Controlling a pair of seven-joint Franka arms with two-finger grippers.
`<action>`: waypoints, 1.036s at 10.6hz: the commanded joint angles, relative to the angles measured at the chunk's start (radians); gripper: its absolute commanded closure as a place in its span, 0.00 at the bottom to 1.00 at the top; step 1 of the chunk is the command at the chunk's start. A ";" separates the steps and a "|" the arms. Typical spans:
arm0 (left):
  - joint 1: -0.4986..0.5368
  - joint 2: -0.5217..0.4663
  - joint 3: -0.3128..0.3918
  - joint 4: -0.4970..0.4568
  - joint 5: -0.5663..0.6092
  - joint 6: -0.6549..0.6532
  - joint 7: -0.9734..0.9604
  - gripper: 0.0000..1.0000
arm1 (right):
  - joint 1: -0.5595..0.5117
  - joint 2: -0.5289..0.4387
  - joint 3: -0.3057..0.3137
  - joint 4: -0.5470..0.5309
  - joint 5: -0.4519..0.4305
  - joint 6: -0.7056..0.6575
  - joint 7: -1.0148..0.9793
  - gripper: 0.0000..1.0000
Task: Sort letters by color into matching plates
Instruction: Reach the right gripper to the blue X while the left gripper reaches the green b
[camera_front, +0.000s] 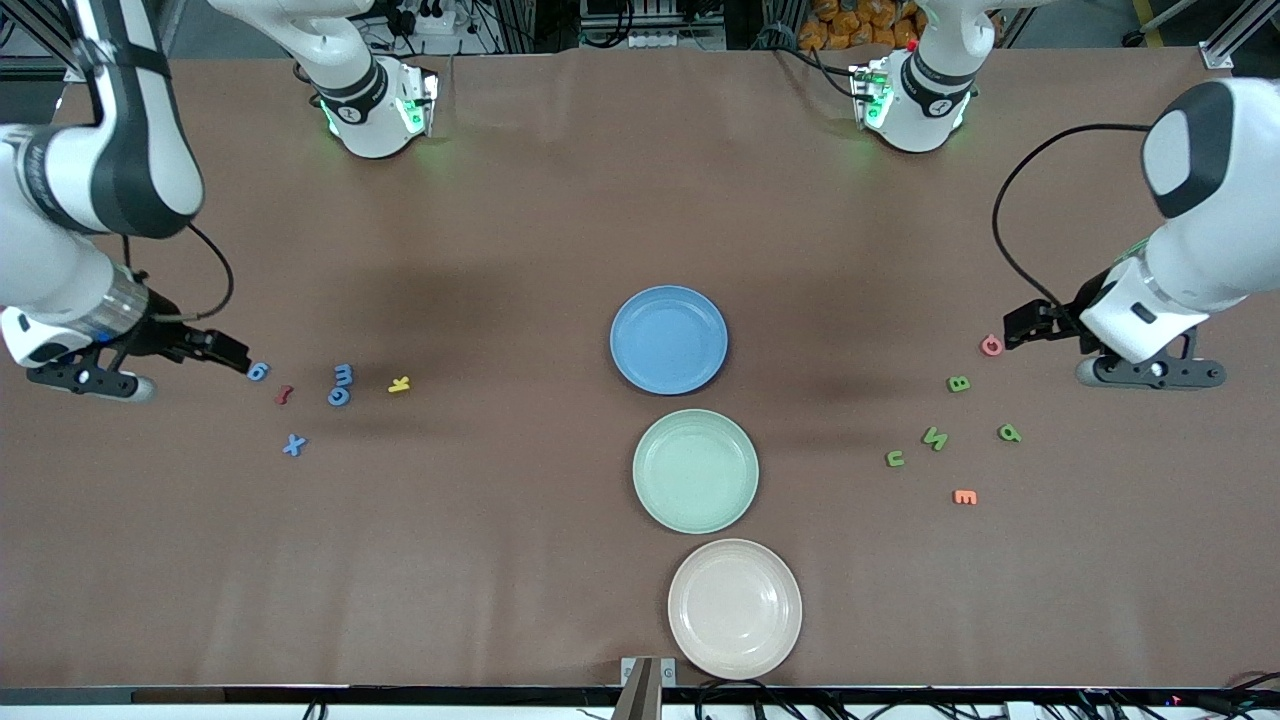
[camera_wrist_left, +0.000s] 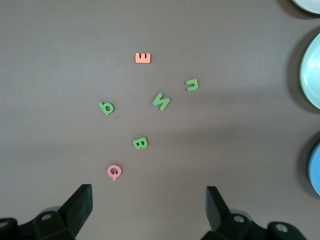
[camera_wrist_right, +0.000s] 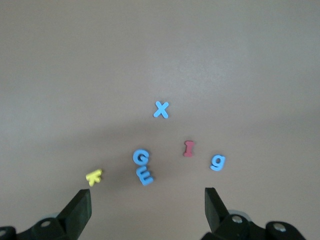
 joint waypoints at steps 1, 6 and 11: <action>0.009 -0.013 -0.004 -0.101 0.026 0.121 0.002 0.00 | 0.012 0.111 0.013 -0.023 0.000 0.158 0.226 0.00; 0.043 0.126 -0.002 -0.088 0.075 0.222 -0.006 0.00 | 0.002 0.246 0.012 -0.021 0.080 0.304 0.211 0.00; 0.126 0.234 -0.001 -0.085 0.072 0.365 -0.327 0.00 | -0.006 0.329 0.012 -0.010 0.028 0.340 0.092 0.09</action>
